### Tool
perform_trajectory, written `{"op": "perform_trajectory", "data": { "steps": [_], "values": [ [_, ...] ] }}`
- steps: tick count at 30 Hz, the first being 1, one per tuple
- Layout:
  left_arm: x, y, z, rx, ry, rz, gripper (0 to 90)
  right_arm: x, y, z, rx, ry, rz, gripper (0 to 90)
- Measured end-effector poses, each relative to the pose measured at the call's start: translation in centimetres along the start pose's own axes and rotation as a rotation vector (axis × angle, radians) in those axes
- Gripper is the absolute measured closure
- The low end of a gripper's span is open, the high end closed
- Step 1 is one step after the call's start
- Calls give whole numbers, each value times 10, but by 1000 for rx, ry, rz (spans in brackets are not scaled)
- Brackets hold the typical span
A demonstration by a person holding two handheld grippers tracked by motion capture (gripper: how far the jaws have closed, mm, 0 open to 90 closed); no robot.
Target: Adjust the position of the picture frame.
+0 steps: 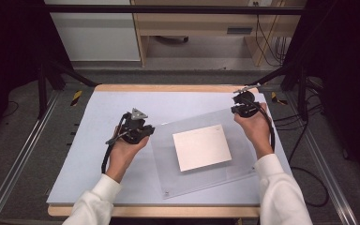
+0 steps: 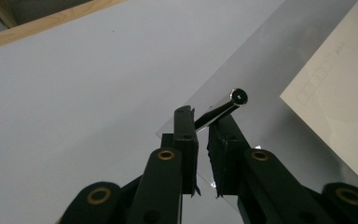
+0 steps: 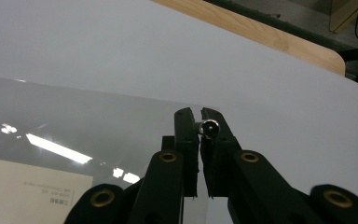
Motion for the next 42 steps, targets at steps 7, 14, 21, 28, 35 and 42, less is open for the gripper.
{"op": "perform_trajectory", "data": {
  "steps": [7, 14, 21, 28, 35, 42],
  "values": [
    [7, 1, -2, -2, -26, 26, 819, 7, -6, -2, -4, 4, 9, 859],
    [7, -1, -3, -15, -37, 50, 827, 6, -9, -5, -56, 8, 14, 859],
    [10, 2, -2, -21, -40, 51, 829, 8, -5, 7, -155, 48, 21, 857],
    [12, 1, -2, -15, -37, 34, 827, 9, -7, 8, -160, 69, 25, 858],
    [16, 2, 3, -3, -25, 14, 822, 9, -3, 8, -111, 69, 37, 859],
    [21, 9, 9, 15, -43, 11, 816, 15, -3, 3, -74, 58, 52, 860]
  ]
}}
Point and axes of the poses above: each handheld gripper's, and its own axes: y roughly backward along the jaws, z roughly out of its top, x roughly to its left, the point moved 10 cm from there along -y, roughly forward along the jaws, and after that the axes turned 15 degrees about -x, right-handed, at the moved point
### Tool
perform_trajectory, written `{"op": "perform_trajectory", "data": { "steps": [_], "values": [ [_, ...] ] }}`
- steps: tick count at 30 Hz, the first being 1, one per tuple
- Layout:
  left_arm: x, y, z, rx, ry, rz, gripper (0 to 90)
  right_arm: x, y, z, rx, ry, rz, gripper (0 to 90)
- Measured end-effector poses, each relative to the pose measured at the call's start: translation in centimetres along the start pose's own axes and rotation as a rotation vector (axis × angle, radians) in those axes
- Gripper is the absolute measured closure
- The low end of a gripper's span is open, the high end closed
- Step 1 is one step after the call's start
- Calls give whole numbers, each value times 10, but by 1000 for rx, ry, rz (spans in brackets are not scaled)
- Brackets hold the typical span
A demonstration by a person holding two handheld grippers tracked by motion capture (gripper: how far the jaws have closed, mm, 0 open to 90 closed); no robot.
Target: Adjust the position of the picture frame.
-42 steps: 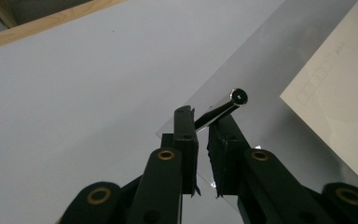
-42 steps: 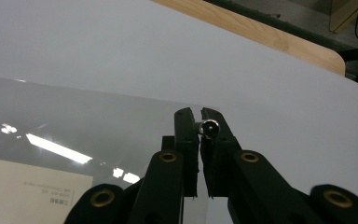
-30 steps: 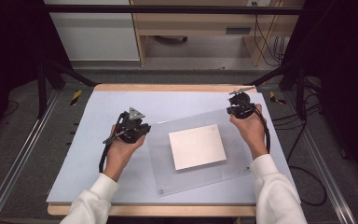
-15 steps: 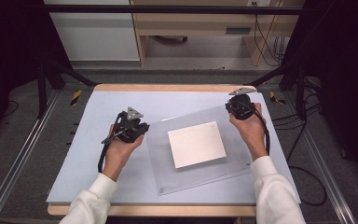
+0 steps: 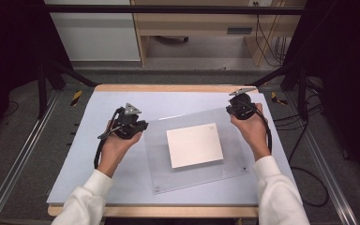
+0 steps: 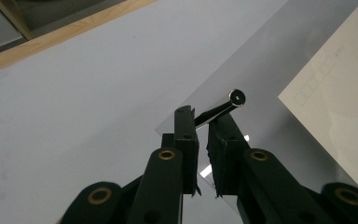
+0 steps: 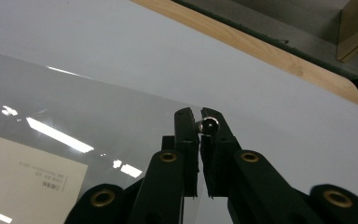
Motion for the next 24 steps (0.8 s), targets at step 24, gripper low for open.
{"op": "perform_trajectory", "data": {
  "steps": [24],
  "values": [
    [39, 2, -23, 80, 0, -7, 835, 46, 2, -17, 115, 28, 11, 859]
  ]
}}
Point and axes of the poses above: each handheld gripper's, and its own axes: y roughly backward along the jaws, z roughly out of its top, x roughly to its left, the point moved 10 cm from there along -y, roughly forward along the jaws, and after that the axes turned 15 degrees about -x, right-handed, at the moved point
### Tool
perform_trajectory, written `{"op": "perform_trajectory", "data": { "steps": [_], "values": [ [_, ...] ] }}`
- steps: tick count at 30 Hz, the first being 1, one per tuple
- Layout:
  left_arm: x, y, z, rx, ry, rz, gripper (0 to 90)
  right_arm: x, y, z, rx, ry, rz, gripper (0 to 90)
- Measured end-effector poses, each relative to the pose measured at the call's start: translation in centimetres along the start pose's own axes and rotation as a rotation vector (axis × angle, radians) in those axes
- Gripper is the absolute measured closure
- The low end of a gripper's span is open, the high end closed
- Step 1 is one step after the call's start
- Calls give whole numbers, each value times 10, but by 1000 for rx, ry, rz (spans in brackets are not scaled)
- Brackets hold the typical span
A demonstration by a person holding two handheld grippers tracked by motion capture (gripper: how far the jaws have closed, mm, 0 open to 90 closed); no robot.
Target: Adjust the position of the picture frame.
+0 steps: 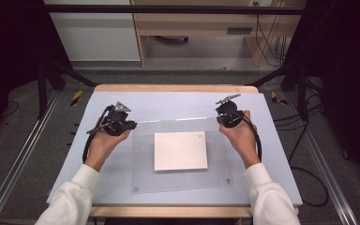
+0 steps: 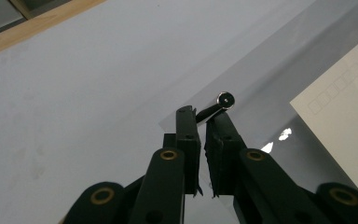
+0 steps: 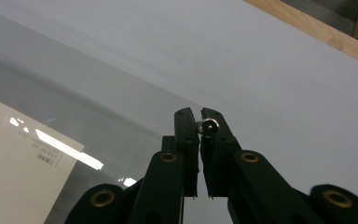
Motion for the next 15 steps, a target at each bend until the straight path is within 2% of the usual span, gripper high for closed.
{"op": "perform_trajectory", "data": {
  "steps": [2, 5, 12, 15],
  "values": [
    [0, -1, -4, 7, -6, -16, 835, 4, 1, -5, 8, -8, 5, 859],
    [0, -6, -10, 23, -10, -17, 838, 7, 2, -14, 23, -12, 7, 859],
    [-1, -16, -21, 50, -1, -29, 844, 13, -1, -33, 59, -40, 13, 859],
    [-1, -21, -27, 58, 8, -29, 845, 14, -4, -38, 59, -58, 16, 858]
  ]
}}
Point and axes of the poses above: each handheld gripper's, and its own axes: y roughly backward along the jaws, z roughly out of its top, x roughly to its left, the point moved 10 cm from there along -y, roughly forward along the jaws, and after that the axes turned 15 degrees about -x, right-handed, at the moved point
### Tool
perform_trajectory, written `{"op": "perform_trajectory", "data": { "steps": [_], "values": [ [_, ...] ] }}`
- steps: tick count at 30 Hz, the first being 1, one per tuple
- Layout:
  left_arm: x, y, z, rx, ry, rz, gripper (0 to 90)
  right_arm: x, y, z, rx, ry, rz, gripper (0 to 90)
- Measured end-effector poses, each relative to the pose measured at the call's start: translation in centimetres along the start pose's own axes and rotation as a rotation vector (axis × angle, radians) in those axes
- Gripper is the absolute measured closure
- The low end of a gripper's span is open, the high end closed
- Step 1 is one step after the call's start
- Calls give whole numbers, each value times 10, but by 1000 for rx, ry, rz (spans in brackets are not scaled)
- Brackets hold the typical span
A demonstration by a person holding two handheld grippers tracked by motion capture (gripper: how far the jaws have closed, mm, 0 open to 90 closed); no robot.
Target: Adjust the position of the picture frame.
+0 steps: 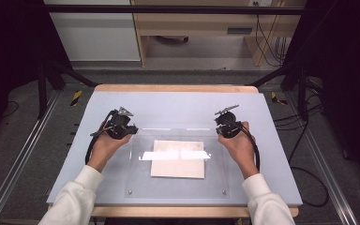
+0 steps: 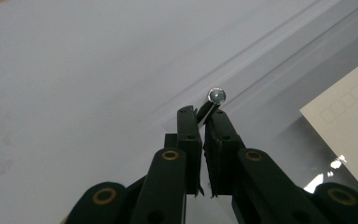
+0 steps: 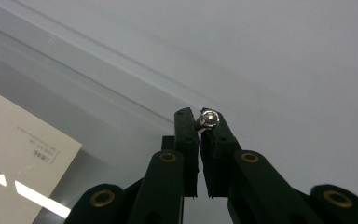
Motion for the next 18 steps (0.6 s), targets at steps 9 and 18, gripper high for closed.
{"op": "perform_trajectory", "data": {
  "steps": [9, 18],
  "values": [
    [-1, -12, -11, 16, 8, -2, 849, -1, -9, -16, 10, -32, 16, 858],
    [-2, -16, -15, 23, 24, 4, 849, 0, -13, -20, 11, -39, 25, 857]
  ]
}}
Point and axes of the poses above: each handheld gripper's, and its own axes: y roughly backward along the jaws, z roughly out of its top, x roughly to its left, the point moved 10 cm from there along -y, roughly forward along the jaws, and after that the axes turned 15 degrees about -x, right-handed, at the moved point
